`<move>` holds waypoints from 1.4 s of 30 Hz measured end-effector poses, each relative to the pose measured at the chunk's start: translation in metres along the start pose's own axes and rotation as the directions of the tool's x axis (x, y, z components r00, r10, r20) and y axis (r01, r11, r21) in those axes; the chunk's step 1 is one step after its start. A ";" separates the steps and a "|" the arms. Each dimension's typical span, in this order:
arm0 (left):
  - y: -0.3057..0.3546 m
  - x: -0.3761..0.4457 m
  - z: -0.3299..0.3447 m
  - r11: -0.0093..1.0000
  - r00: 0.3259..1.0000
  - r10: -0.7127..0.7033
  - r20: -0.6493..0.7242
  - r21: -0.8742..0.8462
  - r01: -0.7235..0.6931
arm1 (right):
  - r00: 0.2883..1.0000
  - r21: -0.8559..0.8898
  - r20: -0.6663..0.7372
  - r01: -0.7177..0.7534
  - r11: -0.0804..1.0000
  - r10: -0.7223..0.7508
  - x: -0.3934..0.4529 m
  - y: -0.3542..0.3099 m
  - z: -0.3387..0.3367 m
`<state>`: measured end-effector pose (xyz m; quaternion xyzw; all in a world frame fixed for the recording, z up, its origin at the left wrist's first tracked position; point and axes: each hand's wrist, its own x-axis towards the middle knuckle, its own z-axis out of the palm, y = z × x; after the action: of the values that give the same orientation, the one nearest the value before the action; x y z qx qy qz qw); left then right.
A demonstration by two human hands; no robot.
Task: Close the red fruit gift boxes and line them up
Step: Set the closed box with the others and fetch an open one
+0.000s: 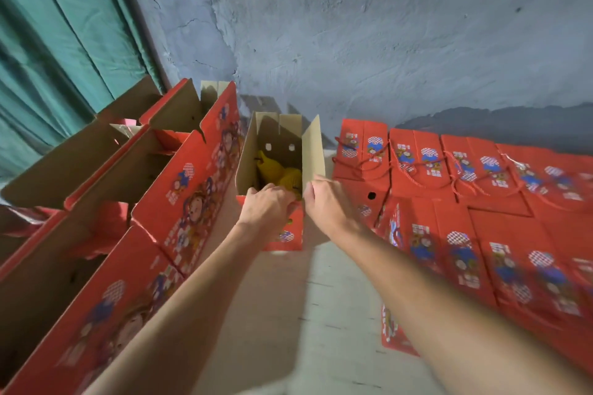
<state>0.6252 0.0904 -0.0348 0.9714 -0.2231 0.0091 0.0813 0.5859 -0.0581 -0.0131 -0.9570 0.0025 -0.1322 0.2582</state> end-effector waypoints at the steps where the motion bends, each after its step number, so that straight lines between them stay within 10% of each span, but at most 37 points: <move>1: 0.009 -0.011 0.000 1.000 1.000 -0.004 0.007 -0.007 0.004 | 1.000 0.001 0.003 0.002 1.000 -0.002 -0.015 -0.001 -0.006; 42: 0.374 -0.356 0.017 0.968 0.977 -0.149 0.149 -0.181 0.176 | 0.987 0.514 -0.029 -0.118 0.850 0.155 -0.468 0.110 -0.150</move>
<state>0.1414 -0.0908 -0.0136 0.9723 -0.1474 -0.0848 0.1604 0.1031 -0.1931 -0.0601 -0.8466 0.0444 -0.1428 0.5108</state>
